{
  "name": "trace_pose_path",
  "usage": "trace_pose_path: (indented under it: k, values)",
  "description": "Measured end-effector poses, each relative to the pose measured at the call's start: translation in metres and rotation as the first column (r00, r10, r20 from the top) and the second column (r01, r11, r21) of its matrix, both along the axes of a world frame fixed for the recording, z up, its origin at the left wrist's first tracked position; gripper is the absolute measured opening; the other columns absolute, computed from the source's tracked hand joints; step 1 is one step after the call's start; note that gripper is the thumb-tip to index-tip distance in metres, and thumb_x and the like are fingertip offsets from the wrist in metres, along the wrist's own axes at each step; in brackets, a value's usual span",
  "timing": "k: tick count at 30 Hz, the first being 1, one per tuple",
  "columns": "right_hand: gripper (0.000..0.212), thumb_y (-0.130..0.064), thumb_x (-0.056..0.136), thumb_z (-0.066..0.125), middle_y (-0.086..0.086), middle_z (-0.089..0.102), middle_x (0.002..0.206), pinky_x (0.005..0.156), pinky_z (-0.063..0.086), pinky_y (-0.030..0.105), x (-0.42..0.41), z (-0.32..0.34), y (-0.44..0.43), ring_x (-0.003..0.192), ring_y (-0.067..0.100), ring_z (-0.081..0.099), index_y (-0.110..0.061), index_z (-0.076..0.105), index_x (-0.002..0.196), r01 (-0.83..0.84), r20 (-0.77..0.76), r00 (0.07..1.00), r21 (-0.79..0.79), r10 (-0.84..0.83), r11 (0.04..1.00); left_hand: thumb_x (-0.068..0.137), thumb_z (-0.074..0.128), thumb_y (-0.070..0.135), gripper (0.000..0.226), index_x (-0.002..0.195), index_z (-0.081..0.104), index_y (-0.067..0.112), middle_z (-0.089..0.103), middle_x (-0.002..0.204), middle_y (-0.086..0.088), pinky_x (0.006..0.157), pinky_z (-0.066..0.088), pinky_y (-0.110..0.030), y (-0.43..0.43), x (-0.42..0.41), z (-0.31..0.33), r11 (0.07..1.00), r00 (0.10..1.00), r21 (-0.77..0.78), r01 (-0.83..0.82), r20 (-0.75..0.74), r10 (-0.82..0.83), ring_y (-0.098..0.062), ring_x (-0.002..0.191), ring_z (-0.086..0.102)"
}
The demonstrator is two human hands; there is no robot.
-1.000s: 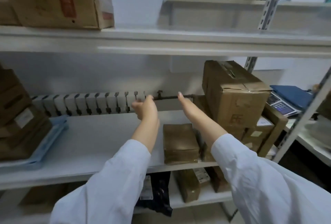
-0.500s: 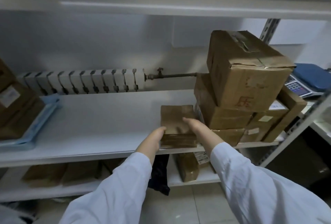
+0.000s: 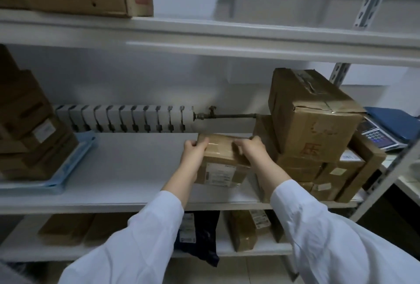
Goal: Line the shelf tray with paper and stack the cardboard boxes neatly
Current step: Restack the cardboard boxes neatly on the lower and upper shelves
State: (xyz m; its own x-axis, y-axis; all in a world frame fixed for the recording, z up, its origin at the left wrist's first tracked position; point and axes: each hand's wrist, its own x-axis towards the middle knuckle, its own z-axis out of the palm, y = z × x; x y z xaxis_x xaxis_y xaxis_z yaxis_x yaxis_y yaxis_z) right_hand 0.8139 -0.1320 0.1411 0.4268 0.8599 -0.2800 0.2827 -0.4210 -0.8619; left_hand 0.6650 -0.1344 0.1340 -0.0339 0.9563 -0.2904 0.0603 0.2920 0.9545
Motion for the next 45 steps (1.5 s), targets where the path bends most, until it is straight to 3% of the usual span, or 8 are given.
trace_pose_path:
  k: [7,16,21,26,33,36,42,45]
  values:
    - [0.073,-0.040,0.078,0.066,0.015,0.047,0.137,0.097,0.048,0.042,-0.045,0.077,-0.020,0.115,0.032,0.054,-0.009,0.040,0.139,-0.086,0.074,0.995,0.190,0.073,0.978,0.085,0.064,0.033,0.039,0.113,0.041,0.017,0.056,0.119,-0.012,0.092,0.049,-0.041,-0.028,-0.047,0.082,0.968,0.986,0.236,-0.084,-0.122,0.115,-0.030,0.105,0.057]
    - [0.070,-0.045,0.081,0.065,0.010,0.045,0.141,0.088,0.043,0.033,-0.109,0.154,-0.061,0.120,0.027,0.051,-0.013,0.042,0.139,-0.299,0.239,0.946,0.376,0.220,0.877,0.084,0.059,0.050,0.064,0.128,0.037,0.010,0.051,0.130,-0.015,0.094,0.048,-0.049,-0.068,-0.125,0.147,0.947,0.931,0.304,-0.105,-0.305,0.201,-0.035,0.113,0.053]
    - [0.076,-0.053,0.074,0.069,0.005,0.057,0.132,0.095,0.048,0.037,-0.141,0.192,-0.079,0.116,0.023,0.057,-0.015,0.049,0.137,-0.347,0.219,0.936,0.440,0.277,0.828,0.086,0.051,0.057,0.068,0.131,0.043,0.008,0.050,0.133,-0.015,0.097,0.043,-0.041,-0.102,-0.163,0.194,0.904,0.795,0.416,-0.095,-0.516,0.321,-0.034,0.120,0.049]
    - [0.048,-0.049,0.077,0.069,0.003,0.070,0.084,0.054,0.044,0.023,-0.166,0.239,-0.098,0.071,0.017,0.064,-0.011,0.065,0.107,-0.418,0.217,0.908,0.487,0.357,0.767,0.088,0.038,0.063,0.070,0.136,0.042,0.012,0.052,0.133,-0.012,0.092,0.042,-0.039,-0.139,-0.185,0.245,0.819,0.617,0.567,-0.090,-0.614,0.493,-0.031,0.120,0.050]
    - [0.044,-0.048,0.075,0.071,-0.001,0.068,0.077,0.053,0.043,0.023,-0.189,0.338,-0.142,0.064,0.014,0.064,-0.015,0.069,0.104,-0.430,0.257,0.895,0.717,0.366,0.549,0.088,0.036,0.065,0.065,0.129,0.046,0.015,0.058,0.113,-0.006,0.071,0.036,-0.034,-0.193,-0.204,0.333,0.539,0.475,0.834,-0.119,-0.429,0.768,-0.022,0.092,0.050]
    - [0.033,-0.045,0.079,0.069,-0.003,0.067,0.074,0.056,0.047,0.024,-0.192,0.374,-0.164,0.063,0.013,0.063,-0.015,0.070,0.093,-0.411,0.288,0.898,0.821,0.333,0.397,0.090,0.036,0.061,0.061,0.126,0.047,0.014,0.056,0.110,-0.007,0.071,0.036,-0.034,-0.212,-0.209,0.367,0.383,0.454,0.917,-0.110,-0.296,0.840,-0.026,0.097,0.052]
    - [0.066,-0.042,0.073,0.074,0.004,0.069,0.112,0.066,0.054,0.023,-0.197,0.427,-0.168,0.094,0.017,0.069,-0.010,0.058,0.127,-0.269,0.203,0.897,0.956,0.393,0.120,0.092,0.042,0.051,0.049,0.124,0.045,0.014,0.050,0.095,0.003,0.060,0.035,-0.027,-0.218,-0.204,0.418,0.018,0.450,0.997,-0.071,0.016,0.893,-0.015,0.083,0.047]
    - [0.069,-0.032,0.075,0.074,0.005,0.066,0.118,0.077,0.057,0.026,-0.197,0.437,-0.159,0.101,0.016,0.067,-0.007,0.050,0.134,-0.185,0.152,0.882,0.982,0.446,0.031,0.093,0.045,0.048,0.043,0.118,0.045,0.013,0.052,0.089,0.004,0.050,0.029,-0.017,-0.204,-0.200,0.429,-0.082,0.501,0.996,-0.022,0.082,0.861,-0.013,0.072,0.051]
